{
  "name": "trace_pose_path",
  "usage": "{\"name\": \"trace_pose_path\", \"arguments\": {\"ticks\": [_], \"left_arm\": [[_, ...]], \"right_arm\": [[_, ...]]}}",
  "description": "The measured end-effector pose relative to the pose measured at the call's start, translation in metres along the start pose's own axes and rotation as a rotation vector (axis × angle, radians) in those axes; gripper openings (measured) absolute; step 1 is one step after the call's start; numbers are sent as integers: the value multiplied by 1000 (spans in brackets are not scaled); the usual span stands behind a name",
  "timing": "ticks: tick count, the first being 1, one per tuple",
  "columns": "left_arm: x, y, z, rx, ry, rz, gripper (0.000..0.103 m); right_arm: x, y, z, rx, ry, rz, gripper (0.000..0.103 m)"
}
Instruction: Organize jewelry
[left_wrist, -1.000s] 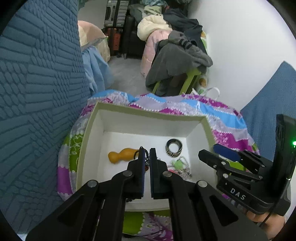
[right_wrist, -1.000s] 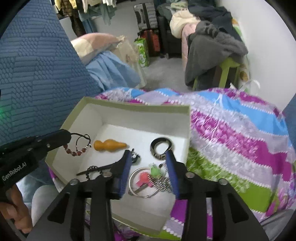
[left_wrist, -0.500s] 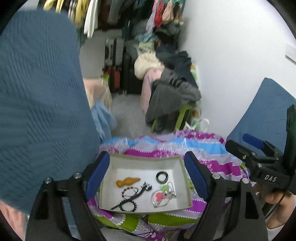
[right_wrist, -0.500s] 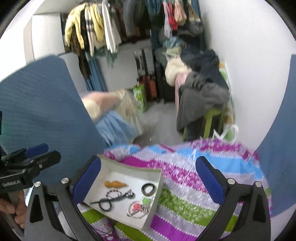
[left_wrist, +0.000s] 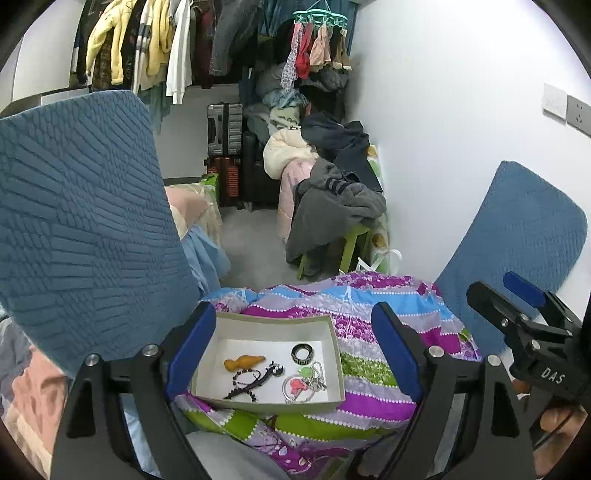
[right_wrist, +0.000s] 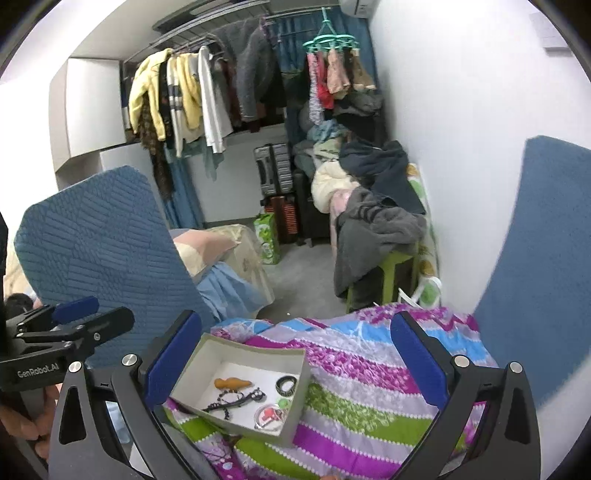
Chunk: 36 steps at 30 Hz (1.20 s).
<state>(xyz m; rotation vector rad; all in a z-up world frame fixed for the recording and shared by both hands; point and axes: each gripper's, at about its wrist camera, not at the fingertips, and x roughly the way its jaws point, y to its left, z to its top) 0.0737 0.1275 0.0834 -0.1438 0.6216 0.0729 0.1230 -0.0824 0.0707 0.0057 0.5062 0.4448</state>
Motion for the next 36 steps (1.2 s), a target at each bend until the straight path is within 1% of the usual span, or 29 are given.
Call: {"name": "trace_pose_path", "arguments": {"ticks": [3, 5, 7, 9, 11, 12, 14, 17, 20, 22, 24, 30, 36], "left_arm": [[-6, -6, -8, -4, -3, -2, 86], [-9, -8, -16, -8, 4, -2, 86], [-10, -10, -24, -8, 11, 4, 86], [-10, -10, -35, -17, 19, 18, 86], [-8, -8, -44, -39, 32, 11, 86], [-5, -7, -50, -44, 48, 9, 86], [-5, -8, -60, -36, 41, 12, 86], [0, -7, -72, -42, 47, 23, 86], [9, -9, -82, -27, 67, 38, 86], [15, -9, -86, -24, 79, 40, 86], [18, -7, -89, -31, 94, 37, 86], [21, -8, -91, -38, 101, 39, 86], [27, -9, -92, -23, 124, 44, 86]], "right_arm": [[-11, -3, -9, 1, 0, -28, 103], [-18, -2, -17, -13, -17, -23, 103], [-20, -1, -26, -30, -14, -50, 103], [-21, -4, -37, 1, -6, -57, 103], [-21, -5, -49, 18, 0, -58, 103], [-19, -4, -55, 16, 10, -58, 103], [-14, -3, -68, -9, 46, -31, 103], [-11, -2, -84, -8, 60, -50, 103], [-4, 2, -98, -3, 108, -38, 103], [0, 3, -103, -2, 135, -22, 103], [0, 5, -107, -7, 141, -30, 103], [3, 5, -108, 1, 157, -42, 103], [6, 3, -111, 5, 168, -40, 103]]}}
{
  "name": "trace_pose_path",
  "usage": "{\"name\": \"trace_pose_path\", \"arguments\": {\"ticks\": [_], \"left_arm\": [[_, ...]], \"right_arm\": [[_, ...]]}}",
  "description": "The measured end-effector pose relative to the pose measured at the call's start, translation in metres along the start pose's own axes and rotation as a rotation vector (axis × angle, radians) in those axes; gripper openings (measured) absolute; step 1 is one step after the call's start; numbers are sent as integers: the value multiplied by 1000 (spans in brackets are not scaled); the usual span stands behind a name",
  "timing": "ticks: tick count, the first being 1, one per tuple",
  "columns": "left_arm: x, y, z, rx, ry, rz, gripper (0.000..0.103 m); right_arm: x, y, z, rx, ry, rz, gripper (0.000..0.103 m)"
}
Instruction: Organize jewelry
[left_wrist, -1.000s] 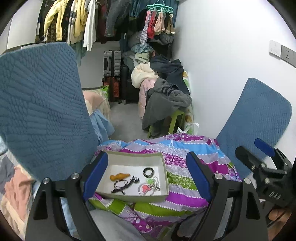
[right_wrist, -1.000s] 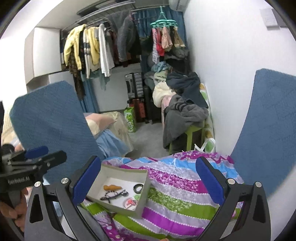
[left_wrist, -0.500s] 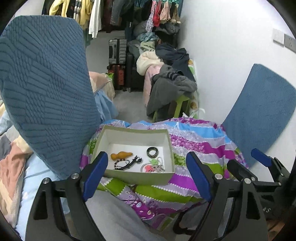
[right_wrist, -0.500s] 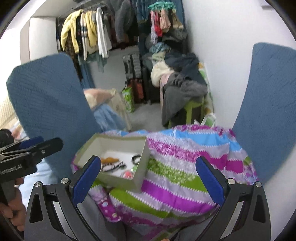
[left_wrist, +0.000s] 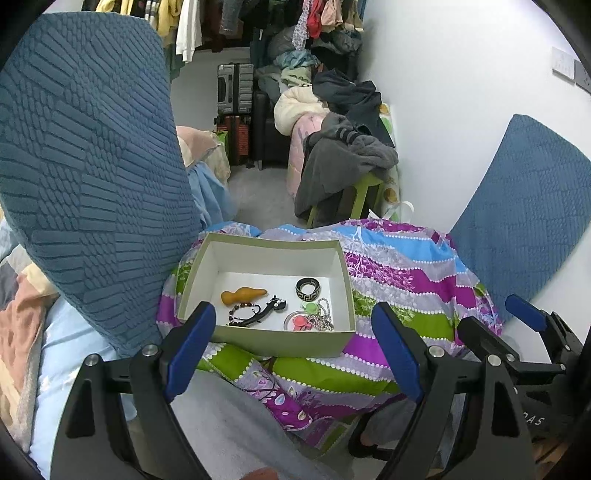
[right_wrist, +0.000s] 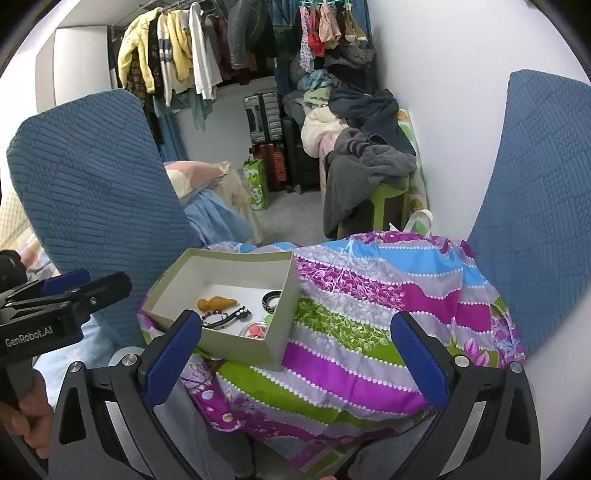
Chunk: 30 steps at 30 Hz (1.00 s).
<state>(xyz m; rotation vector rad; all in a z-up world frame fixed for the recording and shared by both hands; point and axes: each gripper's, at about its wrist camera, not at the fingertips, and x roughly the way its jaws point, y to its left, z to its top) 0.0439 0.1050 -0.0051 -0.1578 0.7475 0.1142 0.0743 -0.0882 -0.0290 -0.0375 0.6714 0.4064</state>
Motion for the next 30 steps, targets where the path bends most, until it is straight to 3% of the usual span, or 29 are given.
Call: {"name": "trace_pose_path", "arguments": {"ticks": [30], "left_arm": [[-1, 5, 0, -13, 6, 14, 90]], "right_arm": [[-7, -2, 3, 1, -13, -18, 103]]}}
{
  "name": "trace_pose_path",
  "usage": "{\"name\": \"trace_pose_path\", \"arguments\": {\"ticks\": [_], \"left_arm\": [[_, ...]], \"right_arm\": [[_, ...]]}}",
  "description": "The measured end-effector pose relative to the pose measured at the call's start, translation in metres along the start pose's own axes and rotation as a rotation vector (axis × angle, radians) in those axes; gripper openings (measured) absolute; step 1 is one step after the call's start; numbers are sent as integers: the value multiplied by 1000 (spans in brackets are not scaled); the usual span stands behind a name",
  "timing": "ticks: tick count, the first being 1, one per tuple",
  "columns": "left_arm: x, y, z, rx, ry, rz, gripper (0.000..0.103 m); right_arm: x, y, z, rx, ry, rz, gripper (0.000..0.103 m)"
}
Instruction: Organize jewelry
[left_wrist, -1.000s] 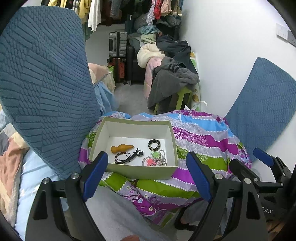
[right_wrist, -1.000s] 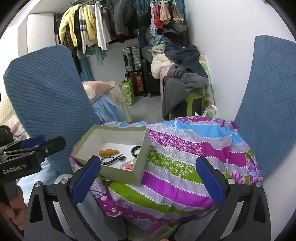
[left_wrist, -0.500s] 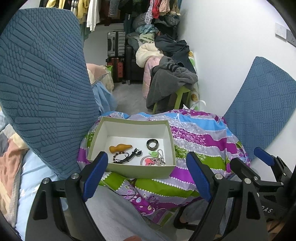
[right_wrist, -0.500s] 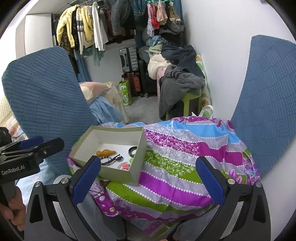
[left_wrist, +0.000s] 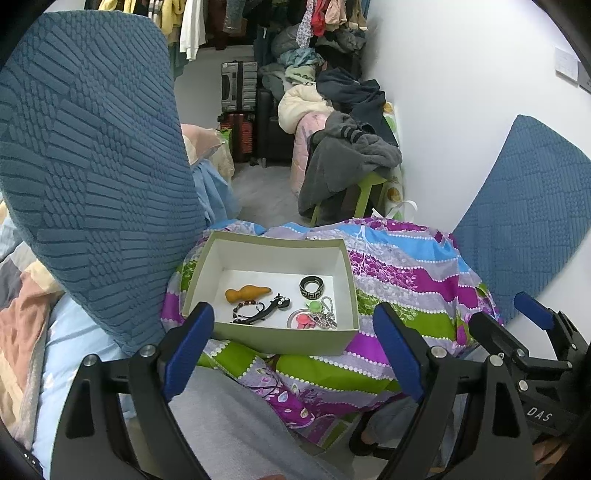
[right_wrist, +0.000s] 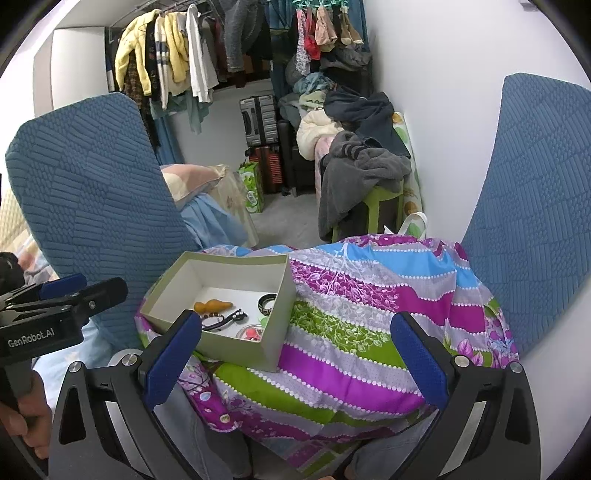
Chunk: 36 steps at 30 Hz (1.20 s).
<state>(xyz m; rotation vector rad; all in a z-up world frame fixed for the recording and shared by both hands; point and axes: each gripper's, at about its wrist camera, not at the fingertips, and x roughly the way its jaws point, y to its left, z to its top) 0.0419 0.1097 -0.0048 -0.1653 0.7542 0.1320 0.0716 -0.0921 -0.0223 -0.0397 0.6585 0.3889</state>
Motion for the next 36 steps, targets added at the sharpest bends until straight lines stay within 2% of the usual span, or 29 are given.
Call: {"name": "trace_pose_path", "arguments": {"ticks": [1, 3, 27, 36], "left_arm": [[0, 1, 0, -1, -4, 1, 92], [-1, 1, 0, -5, -9, 4, 103], [-11, 4, 8, -7, -34, 14, 103], [-15, 5, 13, -12, -54, 11, 103]], "right_arm": [[0, 0, 0, -1, 1, -1, 103], [-1, 1, 0, -2, -6, -3, 103], [-1, -3, 6, -20, -8, -1, 103], [-7, -7, 13, -24, -39, -5, 103]]}}
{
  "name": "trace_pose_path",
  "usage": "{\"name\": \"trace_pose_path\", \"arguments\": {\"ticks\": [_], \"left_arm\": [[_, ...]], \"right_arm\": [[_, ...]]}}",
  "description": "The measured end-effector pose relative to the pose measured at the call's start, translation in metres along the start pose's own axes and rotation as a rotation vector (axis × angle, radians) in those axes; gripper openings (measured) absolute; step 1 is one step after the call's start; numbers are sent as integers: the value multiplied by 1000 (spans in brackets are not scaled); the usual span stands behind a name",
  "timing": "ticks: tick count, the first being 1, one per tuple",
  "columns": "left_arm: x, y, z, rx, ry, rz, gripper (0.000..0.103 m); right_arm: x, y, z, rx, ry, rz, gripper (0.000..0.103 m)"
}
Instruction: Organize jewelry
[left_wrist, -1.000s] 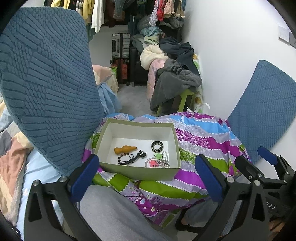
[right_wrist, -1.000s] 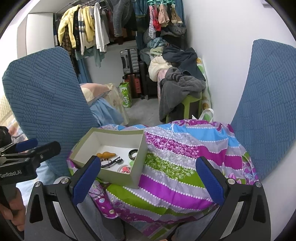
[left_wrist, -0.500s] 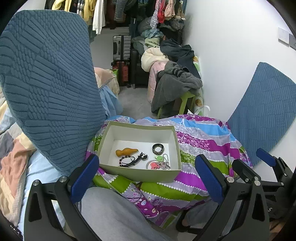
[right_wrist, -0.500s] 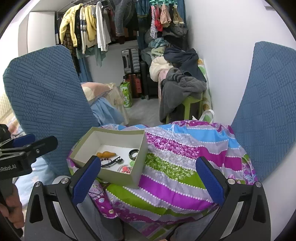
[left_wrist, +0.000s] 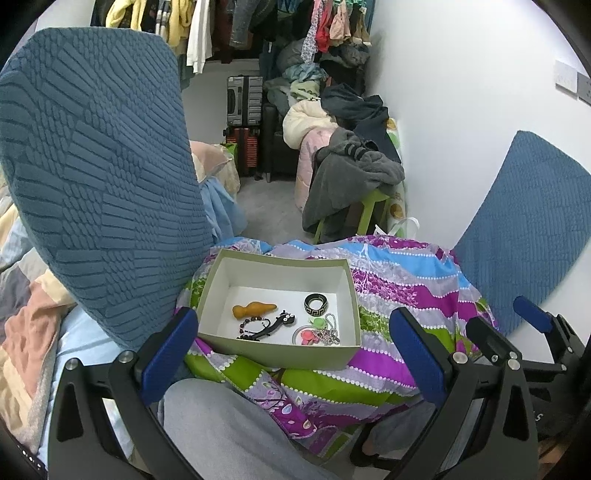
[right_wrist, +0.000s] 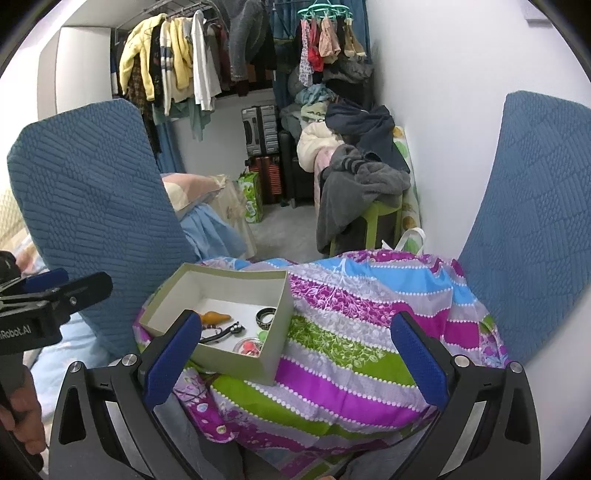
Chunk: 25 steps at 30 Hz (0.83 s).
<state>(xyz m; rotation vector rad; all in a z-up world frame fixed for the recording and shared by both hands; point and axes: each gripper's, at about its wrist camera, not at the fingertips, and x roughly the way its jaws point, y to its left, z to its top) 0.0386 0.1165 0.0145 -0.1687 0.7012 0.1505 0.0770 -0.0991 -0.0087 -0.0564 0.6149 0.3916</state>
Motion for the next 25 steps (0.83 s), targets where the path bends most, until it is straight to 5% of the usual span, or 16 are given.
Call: {"name": "trace_pose_path", "arguments": {"ticks": [25], "left_arm": [[5, -4, -5, -13, 16, 12, 103]], "right_arm": [[10, 2, -6, -11, 45, 0, 103]]}}
